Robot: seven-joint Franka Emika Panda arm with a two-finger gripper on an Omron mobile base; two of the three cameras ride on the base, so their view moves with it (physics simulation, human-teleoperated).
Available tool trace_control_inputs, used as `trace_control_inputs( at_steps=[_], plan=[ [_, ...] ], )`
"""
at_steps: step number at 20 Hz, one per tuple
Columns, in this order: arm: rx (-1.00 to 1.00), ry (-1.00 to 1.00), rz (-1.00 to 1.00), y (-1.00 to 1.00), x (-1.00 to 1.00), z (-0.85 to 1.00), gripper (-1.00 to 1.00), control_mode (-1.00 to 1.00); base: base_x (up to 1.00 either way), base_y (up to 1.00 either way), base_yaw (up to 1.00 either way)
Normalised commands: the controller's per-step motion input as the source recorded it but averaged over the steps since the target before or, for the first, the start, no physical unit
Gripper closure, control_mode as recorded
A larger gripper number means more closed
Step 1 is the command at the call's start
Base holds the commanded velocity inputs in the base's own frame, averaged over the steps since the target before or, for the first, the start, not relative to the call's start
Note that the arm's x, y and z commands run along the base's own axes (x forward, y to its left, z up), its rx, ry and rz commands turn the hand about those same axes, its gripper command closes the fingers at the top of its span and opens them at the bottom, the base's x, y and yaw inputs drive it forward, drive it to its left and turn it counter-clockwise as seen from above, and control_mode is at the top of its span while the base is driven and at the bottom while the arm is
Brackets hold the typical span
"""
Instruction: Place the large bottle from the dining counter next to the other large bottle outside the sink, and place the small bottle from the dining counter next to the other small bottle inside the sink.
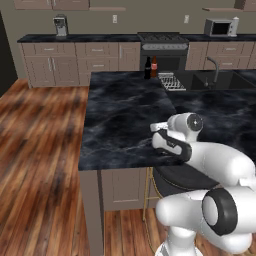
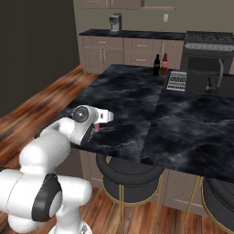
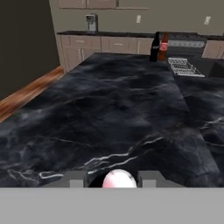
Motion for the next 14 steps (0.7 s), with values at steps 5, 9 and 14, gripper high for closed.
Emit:
trace_control_inputs(
  at_steps=[5, 9, 14],
  plan=[
    [0.02, 0.0, 0.0, 0.0, -0.5, 0.01, 1.0, -1.0, 0.0, 0.0, 0.0],
    [0.0, 0.0, 0.0, 0.01, -0.25, 0.08, 1.0, -1.0, 0.0, 0.0, 0.0],
    [0.0, 0.0, 0.0, 0.06, -0.17, 0.06, 1.0, -1.0, 0.0, 0.0, 0.0]
  ],
)
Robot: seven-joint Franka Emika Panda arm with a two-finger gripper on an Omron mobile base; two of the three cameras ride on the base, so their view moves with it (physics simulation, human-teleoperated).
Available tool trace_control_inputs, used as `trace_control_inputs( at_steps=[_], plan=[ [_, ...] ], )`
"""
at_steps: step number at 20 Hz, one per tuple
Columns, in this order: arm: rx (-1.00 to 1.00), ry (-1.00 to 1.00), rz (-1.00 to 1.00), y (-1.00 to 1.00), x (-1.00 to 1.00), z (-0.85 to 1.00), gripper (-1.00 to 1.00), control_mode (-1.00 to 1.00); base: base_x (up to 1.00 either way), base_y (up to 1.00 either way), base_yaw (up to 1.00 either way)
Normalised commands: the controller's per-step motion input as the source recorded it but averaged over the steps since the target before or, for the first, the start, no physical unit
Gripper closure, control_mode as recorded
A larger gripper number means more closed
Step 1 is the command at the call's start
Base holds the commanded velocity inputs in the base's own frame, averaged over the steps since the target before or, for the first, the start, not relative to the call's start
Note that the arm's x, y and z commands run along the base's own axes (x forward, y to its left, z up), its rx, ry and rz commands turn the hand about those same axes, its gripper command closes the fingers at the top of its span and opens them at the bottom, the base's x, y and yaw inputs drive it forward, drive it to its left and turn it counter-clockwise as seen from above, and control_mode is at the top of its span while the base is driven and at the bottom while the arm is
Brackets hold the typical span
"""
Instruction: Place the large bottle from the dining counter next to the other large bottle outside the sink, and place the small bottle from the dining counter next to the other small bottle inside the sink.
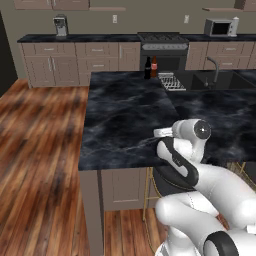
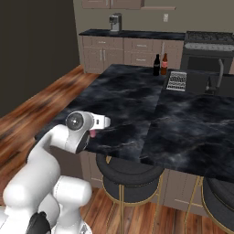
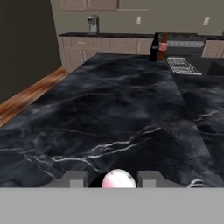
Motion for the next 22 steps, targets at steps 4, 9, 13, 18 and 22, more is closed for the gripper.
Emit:
trace_control_inputs(
  at_steps=[4, 9, 13, 18, 22],
  plan=[
    [0.0, 0.0, 0.0, 0.13, -0.11, 0.0, 1.0, 1.0, -0.05, 0.05, 0.0],
    [0.0, 0.0, 0.0, 0.0, 0.0, 0.0, 1.0, 1.0, -0.25, 0.34, 0.0],
    [0.0, 0.0, 0.0, 0.0, 0.0, 0.0, 1.0, 1.0, -0.04, 0.86, 0.0],
    [0.0, 0.0, 0.0, 0.0, 0.0, 0.0, 1.0, 1.0, 0.09, 1.0, 0.0],
    [0.0, 0.0, 0.0, 0.0, 0.0, 0.0, 1.0, 1.0, 0.25, 1.0, 0.0]
  ],
)
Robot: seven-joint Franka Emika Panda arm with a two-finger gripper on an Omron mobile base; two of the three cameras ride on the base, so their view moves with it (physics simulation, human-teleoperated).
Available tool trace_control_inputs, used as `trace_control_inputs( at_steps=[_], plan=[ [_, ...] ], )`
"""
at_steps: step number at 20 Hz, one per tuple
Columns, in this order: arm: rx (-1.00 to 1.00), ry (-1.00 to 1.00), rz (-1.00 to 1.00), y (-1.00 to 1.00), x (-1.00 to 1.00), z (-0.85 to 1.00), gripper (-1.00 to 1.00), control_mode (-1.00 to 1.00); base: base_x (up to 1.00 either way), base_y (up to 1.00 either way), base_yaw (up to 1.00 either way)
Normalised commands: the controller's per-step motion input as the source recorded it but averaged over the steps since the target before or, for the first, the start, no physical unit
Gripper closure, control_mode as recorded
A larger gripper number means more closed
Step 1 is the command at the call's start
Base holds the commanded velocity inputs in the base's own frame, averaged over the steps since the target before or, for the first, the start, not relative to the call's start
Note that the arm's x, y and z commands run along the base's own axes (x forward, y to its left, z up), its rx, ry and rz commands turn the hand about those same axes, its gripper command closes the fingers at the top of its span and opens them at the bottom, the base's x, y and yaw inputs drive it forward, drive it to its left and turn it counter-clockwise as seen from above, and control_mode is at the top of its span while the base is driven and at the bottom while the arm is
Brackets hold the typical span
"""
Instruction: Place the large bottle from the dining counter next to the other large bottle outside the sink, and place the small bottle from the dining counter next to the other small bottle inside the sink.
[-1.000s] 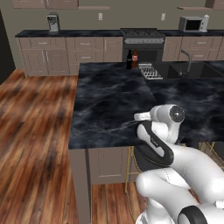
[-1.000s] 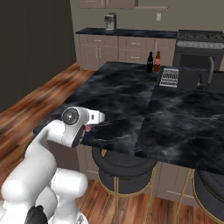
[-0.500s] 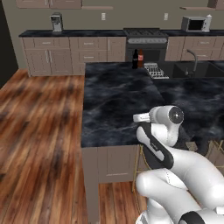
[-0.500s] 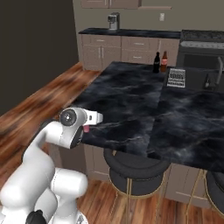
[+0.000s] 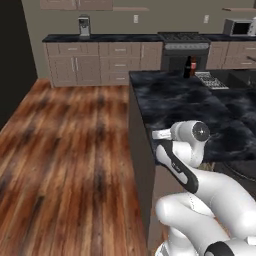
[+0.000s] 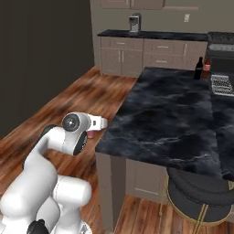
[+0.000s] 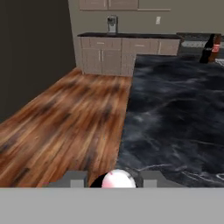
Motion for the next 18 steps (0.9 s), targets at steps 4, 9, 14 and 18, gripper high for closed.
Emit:
trace_control_inputs(
  at_steps=[4, 9, 14, 18],
  plan=[
    [0.0, 0.0, 0.0, 0.0, 0.0, 0.0, 1.0, 1.0, 0.4, 1.0, 0.0],
    [0.0, 0.0, 0.0, 0.0, 0.0, 0.0, 1.0, 1.0, 0.57, 0.96, 0.0],
    [0.0, 0.0, 0.0, 0.0, 0.0, 0.0, 1.0, 1.0, 0.94, 0.62, -0.02],
    [0.0, 0.0, 0.0, 0.0, 0.0, 0.0, 1.0, 1.0, 1.0, 0.39, -0.05]
  ],
)
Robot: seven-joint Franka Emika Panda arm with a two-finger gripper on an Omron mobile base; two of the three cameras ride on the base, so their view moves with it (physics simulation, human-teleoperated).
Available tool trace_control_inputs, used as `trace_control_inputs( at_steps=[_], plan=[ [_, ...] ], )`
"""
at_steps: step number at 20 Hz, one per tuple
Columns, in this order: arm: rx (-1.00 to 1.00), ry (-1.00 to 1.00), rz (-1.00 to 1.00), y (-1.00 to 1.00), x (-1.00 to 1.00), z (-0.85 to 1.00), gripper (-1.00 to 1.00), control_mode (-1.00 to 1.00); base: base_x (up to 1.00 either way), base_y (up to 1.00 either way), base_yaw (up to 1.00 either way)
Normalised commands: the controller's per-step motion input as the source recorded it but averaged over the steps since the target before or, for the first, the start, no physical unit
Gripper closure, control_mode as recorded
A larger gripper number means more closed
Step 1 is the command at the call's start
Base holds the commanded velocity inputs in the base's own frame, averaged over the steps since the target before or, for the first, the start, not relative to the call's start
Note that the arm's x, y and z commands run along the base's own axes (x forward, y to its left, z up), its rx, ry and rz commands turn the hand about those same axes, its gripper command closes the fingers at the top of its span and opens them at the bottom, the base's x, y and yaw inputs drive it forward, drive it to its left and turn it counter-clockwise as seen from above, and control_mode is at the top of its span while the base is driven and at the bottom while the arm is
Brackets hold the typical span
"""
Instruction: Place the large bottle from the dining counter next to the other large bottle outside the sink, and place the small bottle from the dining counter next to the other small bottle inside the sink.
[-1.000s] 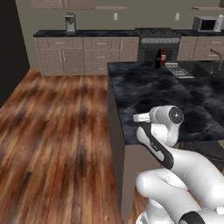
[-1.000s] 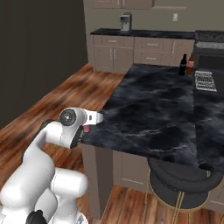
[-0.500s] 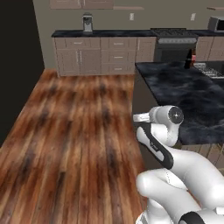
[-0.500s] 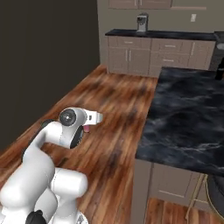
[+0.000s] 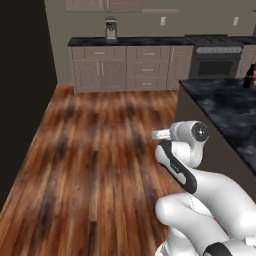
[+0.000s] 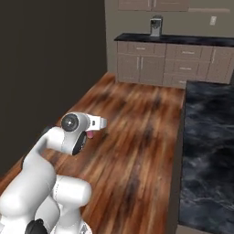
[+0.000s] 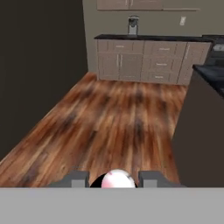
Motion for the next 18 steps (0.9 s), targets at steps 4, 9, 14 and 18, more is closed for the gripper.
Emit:
trace_control_inputs(
  at_steps=[4, 9, 14, 18],
  plan=[
    [0.0, 0.0, 0.0, 0.0, 0.0, 0.0, 1.0, 1.0, 1.0, 0.31, -0.06],
    [0.0, 0.0, 0.0, 0.0, 0.0, 0.0, 1.0, 1.0, 1.0, 0.28, -0.08],
    [0.0, 0.0, 0.0, 0.0, 0.0, 0.0, 1.0, 1.0, 1.0, 0.26, -0.15],
    [0.0, 0.0, 0.0, 0.0, 0.0, 0.0, 1.0, 1.0, 1.0, 0.31, -0.18]
  ],
)
